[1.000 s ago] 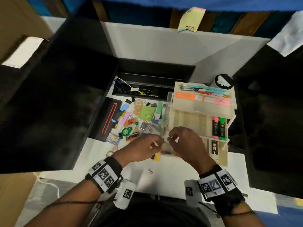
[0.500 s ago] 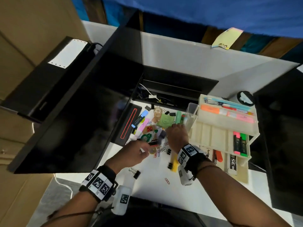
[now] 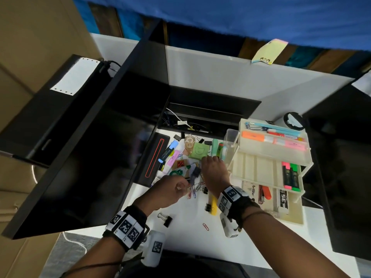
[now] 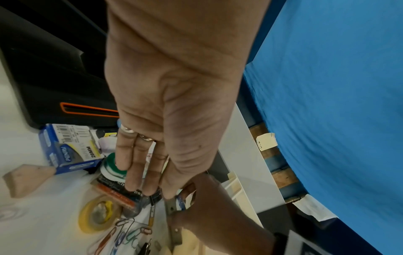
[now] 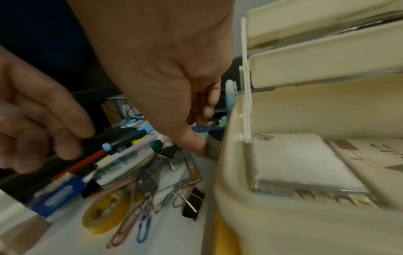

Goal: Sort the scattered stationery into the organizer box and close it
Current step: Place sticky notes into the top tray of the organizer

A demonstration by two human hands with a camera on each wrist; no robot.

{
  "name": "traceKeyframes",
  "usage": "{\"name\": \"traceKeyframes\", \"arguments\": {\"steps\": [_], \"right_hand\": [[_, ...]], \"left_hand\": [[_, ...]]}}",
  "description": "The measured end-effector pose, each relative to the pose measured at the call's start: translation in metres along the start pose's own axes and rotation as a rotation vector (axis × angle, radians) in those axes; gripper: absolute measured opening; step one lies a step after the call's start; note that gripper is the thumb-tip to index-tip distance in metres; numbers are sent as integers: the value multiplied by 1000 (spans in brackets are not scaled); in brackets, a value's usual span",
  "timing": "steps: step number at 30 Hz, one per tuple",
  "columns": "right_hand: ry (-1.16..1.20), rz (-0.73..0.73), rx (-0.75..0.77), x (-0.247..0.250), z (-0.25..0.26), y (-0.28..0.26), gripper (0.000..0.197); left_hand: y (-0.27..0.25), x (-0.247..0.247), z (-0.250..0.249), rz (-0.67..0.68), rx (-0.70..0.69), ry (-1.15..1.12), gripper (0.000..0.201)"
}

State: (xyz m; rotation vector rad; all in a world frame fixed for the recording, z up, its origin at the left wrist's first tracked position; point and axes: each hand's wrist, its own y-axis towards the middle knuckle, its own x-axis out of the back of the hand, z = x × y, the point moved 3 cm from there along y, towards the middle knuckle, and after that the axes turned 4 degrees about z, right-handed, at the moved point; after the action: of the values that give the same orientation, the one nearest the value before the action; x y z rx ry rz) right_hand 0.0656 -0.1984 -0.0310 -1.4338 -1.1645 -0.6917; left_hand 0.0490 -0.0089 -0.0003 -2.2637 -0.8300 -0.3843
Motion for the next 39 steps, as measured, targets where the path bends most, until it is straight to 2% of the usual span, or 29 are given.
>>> {"name": "traceKeyframes", "arguments": {"steps": [2, 4, 7, 9, 11, 14, 17, 20, 23, 25, 27, 29, 31, 33, 36, 39], "right_hand": [[84, -74, -16, 5, -1, -7, 42], [280, -188, -84, 17, -7, -19, 31], [644, -446, -132, 36, -17, -44, 27], [858, -508, -140, 47, -22, -62, 33], [1043, -506, -190, 51, -31, -77, 38], [1135, -490, -229, 46, -51, -95, 47], [1176, -452, -211, 30, -73, -120, 42], [1316, -353, -197, 12, -95, -149, 18], [1464, -289, -205, -4, -116, -180, 13], [1541, -262, -271, -17, -129, -200, 13], [1525, -266, -414, -36, -145, -217, 11], [1379, -271, -591, -60, -165, -229, 21], [1261, -286, -711, -76, -179, -233, 35], [1211, -300, -759, -83, -186, -229, 42], [1119, -237, -842, -87, -186, -213, 55], [1003, -169, -899, -88, -182, -194, 51]], "left_hand": [[4, -1, -6, 3, -9, 8, 20], [10, -5, -13, 3, -8, -29, 18], [20, -16, -30, -33, -20, -131, 38], [27, -24, -48, -54, -70, -133, 40], [33, -31, -67, -86, -138, -146, 33], [42, -39, -85, -98, -182, -198, 21], [45, -47, -102, 44, -156, -408, 13], [41, -60, -126, 265, -142, -595, 19], [45, -80, -139, 414, -126, -536, 21], [54, -96, -140, 412, -166, -309, 19], [61, -108, -142, 348, -251, -18, 16], [66, -116, -144, 308, -291, 104, 22], [71, -119, -144, 297, -295, 121, 25], [74, -119, -143, 290, -277, 135, 21], [75, -111, -143, 264, -245, 121, 20], [75, -96, -139, 218, -216, 117, 19]]}}
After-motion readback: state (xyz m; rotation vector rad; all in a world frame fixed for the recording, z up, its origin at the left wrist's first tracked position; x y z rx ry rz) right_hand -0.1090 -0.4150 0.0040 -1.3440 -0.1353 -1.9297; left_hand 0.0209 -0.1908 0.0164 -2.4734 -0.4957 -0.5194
